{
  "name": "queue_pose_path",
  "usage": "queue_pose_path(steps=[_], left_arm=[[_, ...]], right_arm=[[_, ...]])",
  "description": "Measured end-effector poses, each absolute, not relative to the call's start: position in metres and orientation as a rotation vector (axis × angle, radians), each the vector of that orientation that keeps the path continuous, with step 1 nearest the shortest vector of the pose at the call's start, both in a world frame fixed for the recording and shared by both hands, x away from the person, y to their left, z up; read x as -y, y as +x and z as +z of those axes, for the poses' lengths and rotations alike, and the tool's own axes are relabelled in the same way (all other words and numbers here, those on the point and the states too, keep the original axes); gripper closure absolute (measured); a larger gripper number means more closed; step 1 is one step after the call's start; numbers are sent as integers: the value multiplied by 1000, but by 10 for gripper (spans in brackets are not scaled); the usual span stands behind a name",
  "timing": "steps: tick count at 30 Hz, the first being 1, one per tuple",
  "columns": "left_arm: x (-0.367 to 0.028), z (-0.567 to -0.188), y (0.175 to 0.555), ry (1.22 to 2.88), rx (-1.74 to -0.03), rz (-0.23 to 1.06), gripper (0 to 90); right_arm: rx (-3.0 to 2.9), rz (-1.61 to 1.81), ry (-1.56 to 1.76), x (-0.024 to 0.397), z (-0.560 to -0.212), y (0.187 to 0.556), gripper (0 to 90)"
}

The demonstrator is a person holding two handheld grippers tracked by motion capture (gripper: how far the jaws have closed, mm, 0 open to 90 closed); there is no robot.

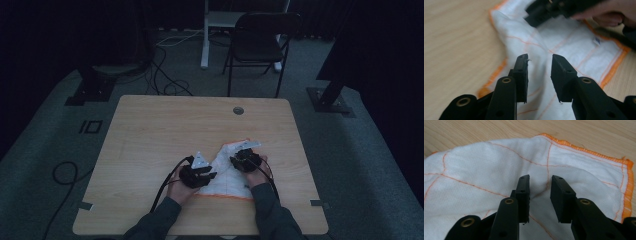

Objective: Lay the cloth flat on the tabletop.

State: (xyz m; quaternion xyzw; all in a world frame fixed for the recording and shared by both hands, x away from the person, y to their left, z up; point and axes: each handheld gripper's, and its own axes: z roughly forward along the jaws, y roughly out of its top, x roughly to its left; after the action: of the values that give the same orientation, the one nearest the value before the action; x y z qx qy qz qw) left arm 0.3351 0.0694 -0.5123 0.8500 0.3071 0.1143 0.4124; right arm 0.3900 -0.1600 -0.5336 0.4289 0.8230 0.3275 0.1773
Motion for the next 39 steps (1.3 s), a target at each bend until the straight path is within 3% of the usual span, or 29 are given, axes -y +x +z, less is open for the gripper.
queue_pose_path(steps=[11, 21, 26, 34, 39], left_arm=[[-97, -505, 365, 2093, -971, 384, 740], [-82, -528, 368, 2216, -937, 322, 642], [-80, -532, 371, 2229, -936, 313, 646], [-78, -533, 374, 2237, -915, 320, 842], [-85, -532, 381, 2190, -1000, 352, 870]], right_arm=[[-2330, 930, 1201, 161, -534, 389, 704], [-2327, 935, 1200, 162, -535, 389, 706], [-2327, 936, 1203, 162, -535, 389, 706], [-2327, 940, 1205, 162, -535, 389, 705], [-2326, 946, 1203, 163, -535, 389, 704]])
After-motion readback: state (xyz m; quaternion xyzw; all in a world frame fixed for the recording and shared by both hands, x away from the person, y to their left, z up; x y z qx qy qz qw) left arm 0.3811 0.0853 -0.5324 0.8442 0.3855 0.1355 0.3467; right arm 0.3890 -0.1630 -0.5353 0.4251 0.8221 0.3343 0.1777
